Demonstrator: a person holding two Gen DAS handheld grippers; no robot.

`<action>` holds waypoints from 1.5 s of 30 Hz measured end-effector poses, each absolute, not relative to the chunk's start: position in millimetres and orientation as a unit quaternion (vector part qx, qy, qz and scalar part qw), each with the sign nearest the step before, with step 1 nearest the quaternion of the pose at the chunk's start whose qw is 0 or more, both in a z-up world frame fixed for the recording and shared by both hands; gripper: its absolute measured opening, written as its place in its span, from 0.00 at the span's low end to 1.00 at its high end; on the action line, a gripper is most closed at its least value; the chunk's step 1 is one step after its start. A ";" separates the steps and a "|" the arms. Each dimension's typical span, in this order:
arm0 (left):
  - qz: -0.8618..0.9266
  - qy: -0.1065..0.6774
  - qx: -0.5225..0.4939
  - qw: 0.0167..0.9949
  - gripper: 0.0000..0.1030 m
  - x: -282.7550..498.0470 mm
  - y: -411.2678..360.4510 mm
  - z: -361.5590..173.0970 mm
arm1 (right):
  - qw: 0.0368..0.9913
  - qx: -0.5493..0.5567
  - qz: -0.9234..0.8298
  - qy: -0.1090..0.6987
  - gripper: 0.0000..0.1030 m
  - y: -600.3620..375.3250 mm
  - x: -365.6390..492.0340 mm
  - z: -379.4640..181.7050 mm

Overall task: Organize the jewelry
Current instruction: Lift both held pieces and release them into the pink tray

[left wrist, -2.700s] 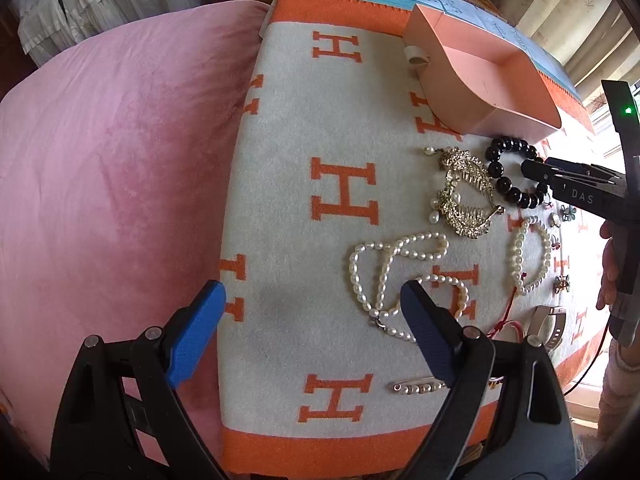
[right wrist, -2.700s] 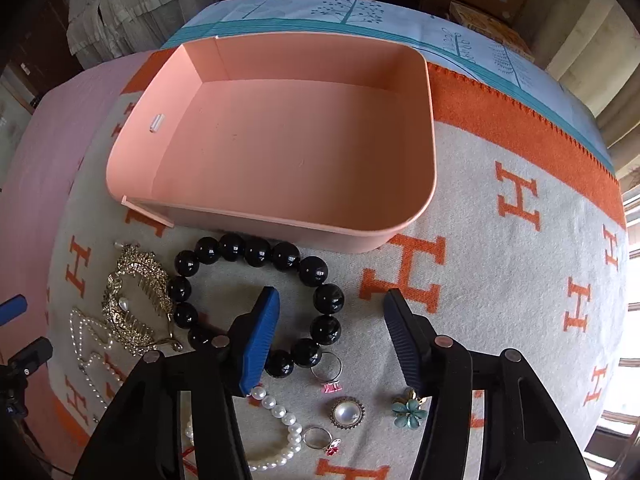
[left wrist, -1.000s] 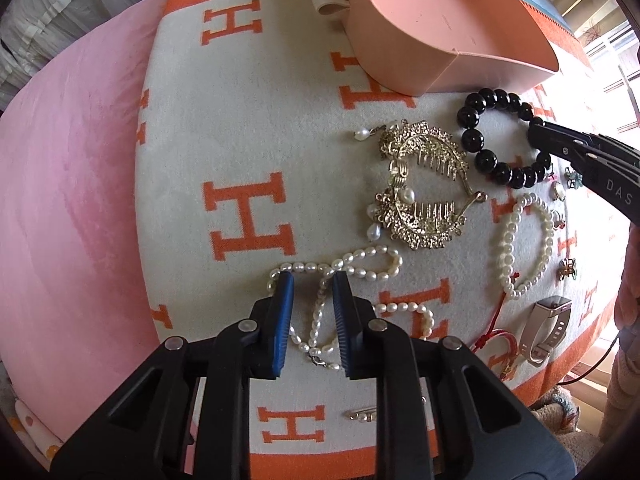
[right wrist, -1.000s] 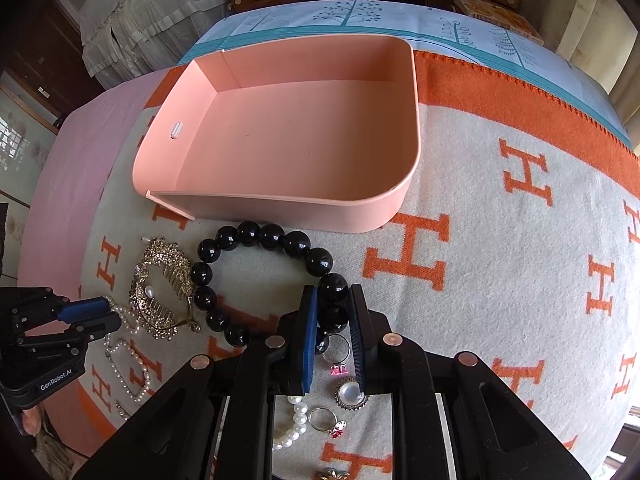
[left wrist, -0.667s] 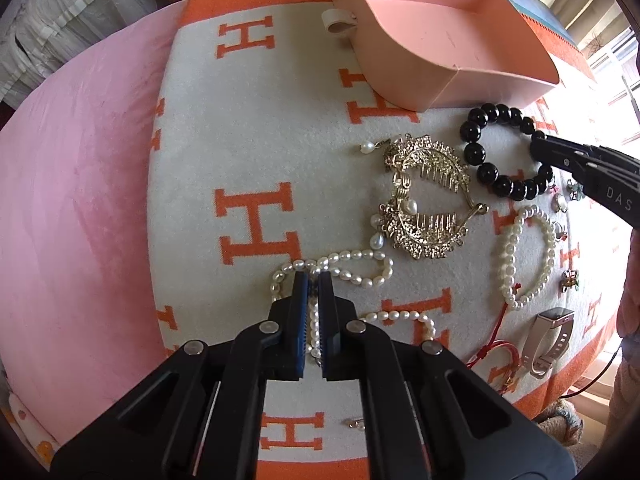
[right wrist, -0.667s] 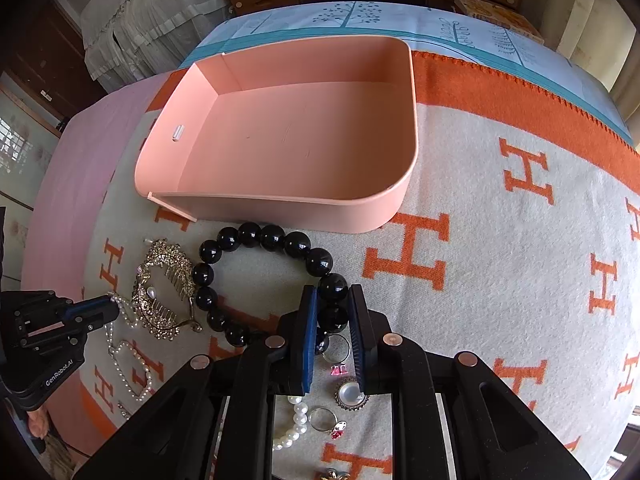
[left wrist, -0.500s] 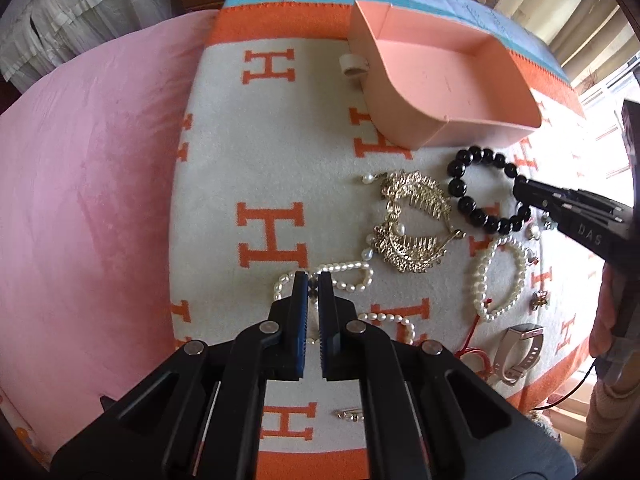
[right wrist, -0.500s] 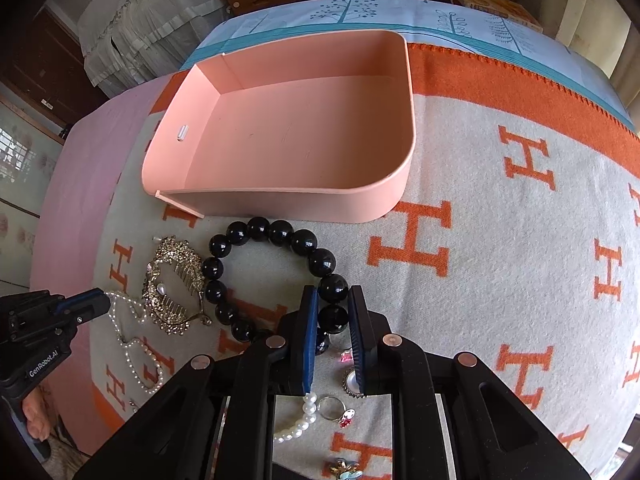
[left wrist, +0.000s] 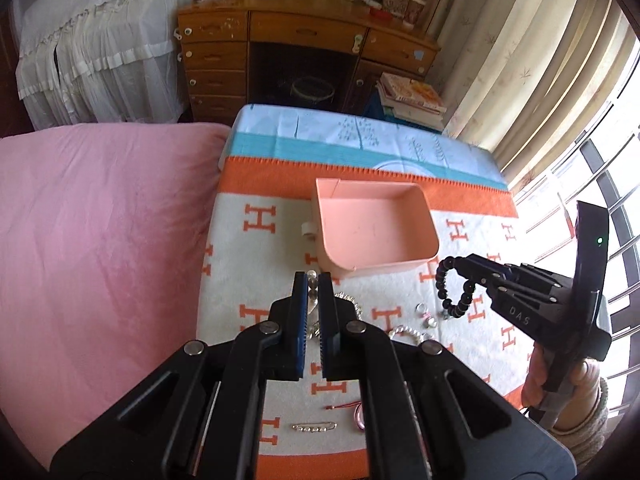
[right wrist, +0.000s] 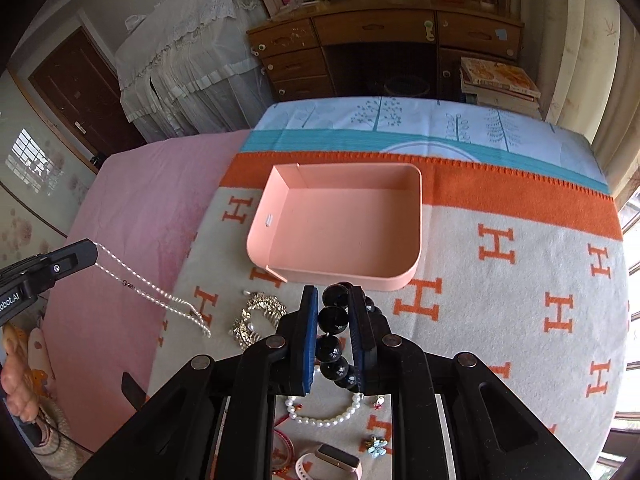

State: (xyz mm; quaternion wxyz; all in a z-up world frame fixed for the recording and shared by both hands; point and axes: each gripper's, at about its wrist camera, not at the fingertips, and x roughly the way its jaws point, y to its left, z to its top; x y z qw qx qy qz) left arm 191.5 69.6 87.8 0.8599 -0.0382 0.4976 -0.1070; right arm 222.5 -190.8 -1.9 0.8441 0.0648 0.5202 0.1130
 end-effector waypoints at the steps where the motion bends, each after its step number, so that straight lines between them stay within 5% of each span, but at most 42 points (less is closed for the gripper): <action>1: -0.110 0.490 -0.039 0.864 0.02 193.2 66.7 97.8 | 0.848 0.066 0.112 0.514 0.14 -190.8 224.3 4.9; 12: -0.114 0.434 -0.050 0.892 0.02 226.9 25.7 170.6 | 0.860 0.108 0.075 0.493 0.14 -198.1 288.0 15.8; 25: -0.106 0.475 -0.017 0.873 0.03 293.2 -29.1 90.9 | 0.828 0.098 0.039 0.551 0.16 -215.7 323.5 -81.4; 31: -0.089 0.503 0.022 0.860 0.03 301.4 -38.2 38.1 | 0.834 0.094 0.050 0.541 0.45 -222.7 310.0 -78.4; 38: -0.096 0.558 0.091 0.819 0.03 282.9 -46.4 -25.8 | 0.840 0.090 0.064 0.532 0.45 -222.4 281.7 -59.8; 45: -0.124 0.547 0.078 0.824 0.03 240.1 -30.5 -30.9 | 0.844 0.065 0.073 0.527 0.45 -216.7 229.9 -47.8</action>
